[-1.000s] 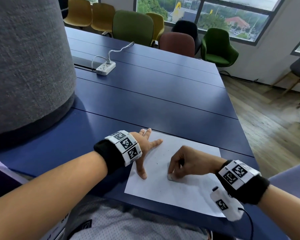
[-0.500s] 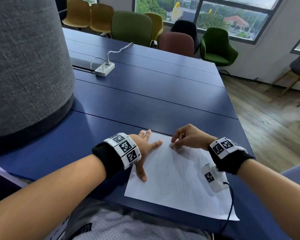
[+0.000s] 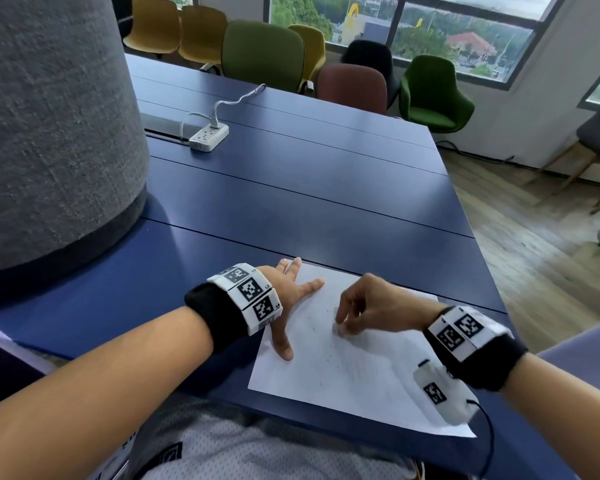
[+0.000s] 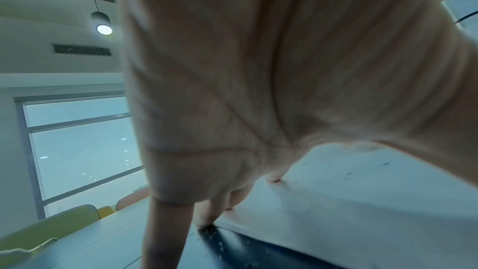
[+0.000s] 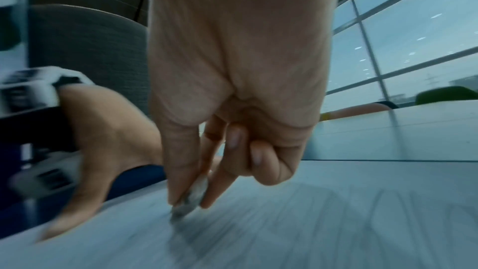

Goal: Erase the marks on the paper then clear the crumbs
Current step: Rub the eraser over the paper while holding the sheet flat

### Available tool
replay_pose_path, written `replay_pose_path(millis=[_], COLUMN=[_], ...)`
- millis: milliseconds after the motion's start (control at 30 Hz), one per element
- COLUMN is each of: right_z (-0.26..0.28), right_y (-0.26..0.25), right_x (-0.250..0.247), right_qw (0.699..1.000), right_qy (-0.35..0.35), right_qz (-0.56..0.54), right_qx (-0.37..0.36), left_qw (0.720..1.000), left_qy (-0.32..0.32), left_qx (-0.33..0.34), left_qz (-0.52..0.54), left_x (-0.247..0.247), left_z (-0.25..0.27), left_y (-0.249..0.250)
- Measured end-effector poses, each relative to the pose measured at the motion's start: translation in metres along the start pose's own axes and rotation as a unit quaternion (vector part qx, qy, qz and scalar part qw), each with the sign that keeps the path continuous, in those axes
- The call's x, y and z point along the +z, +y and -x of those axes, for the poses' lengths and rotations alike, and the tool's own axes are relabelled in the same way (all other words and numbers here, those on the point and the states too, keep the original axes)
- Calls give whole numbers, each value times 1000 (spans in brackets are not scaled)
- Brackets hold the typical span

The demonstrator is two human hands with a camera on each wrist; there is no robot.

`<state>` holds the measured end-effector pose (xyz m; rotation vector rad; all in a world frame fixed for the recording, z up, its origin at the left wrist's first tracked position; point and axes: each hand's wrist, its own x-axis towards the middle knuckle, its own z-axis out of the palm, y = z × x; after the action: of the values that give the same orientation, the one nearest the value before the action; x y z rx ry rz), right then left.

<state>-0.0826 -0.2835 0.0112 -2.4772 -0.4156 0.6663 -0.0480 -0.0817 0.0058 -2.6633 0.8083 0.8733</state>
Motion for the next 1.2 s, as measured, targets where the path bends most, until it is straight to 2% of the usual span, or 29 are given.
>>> replay_pose_path(millis=[100,133,267,300,433,600,767,967,1067,1200], right_z=[14,15,17,22,50,92,118,120,120,118], right_y=[-9,-10,-7,-7,-5,21,29,32,37,45], right_x=[9,9,10,13,32,51,76,92,98,103], right_qw=[994,993,998,998,996,983,987,976,974,970], right_qy=[-102,-109,13,25,-8,137,139,216,224,241], right_qz=[39,47,53,58,79,122,71,-12,-24,-38], right_qx=[-10,-11,-6,-15,-49,23,32,28,22,15], left_qw=[1000,1000,1000,1000,1000,999,998,994,990,981], left_qy=[-2,-3,-4,-3,3,15,25,72,96,110], left_qx=[1,1,3,4,13,26,47,75,104,159], left_qz=[0,-1,-2,0,12,19,38,36,-4,1], left_x=[-1,0,-1,-1,1,7,13,22,38,68], left_z=[0,0,1,2,2,-2,0,16,33,52], left_y=[0,0,0,0,-3,-10,-16,-14,10,65])
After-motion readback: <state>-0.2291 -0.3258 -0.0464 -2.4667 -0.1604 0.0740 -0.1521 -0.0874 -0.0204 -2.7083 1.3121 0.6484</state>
